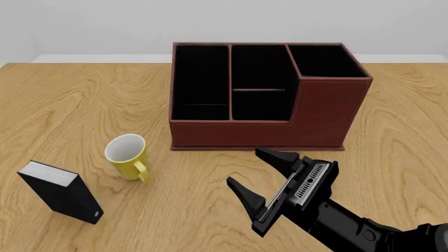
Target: Pick up the yellow and white mug and place it to the right of the caddy.
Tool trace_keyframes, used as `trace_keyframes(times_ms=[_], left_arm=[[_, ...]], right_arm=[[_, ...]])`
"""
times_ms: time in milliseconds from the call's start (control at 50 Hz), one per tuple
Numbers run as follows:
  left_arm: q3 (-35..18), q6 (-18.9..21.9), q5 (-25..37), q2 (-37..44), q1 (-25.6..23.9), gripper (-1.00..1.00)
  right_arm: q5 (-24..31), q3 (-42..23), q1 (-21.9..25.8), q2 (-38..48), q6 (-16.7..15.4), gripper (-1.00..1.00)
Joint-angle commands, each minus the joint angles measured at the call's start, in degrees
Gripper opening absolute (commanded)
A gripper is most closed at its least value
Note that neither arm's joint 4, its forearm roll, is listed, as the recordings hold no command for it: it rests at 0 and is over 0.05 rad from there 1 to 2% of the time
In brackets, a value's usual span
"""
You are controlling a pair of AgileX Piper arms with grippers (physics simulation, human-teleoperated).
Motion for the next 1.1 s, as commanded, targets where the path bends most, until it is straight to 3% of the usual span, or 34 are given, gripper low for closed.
trace_keyframes(times_ms=[20, 140, 1100], left_arm=[[-1.7, -0.5, 1.1, 0.0, 0.6, 1.00], [-2.6, -0.4, 1.5, 0.0, 0.3, 1.00], [-5.7, -2.4, 3.7, 0.0, 1.5, 1.00]], right_arm=[[-0.6, -2.1, 1.0, 3.5, 0.0, 1.00], [-0.8, -3.0, 1.8, 4.5, -1.1, 1.00], [0.8, -12.5, 5.9, 14.2, -0.8, 1.00]])
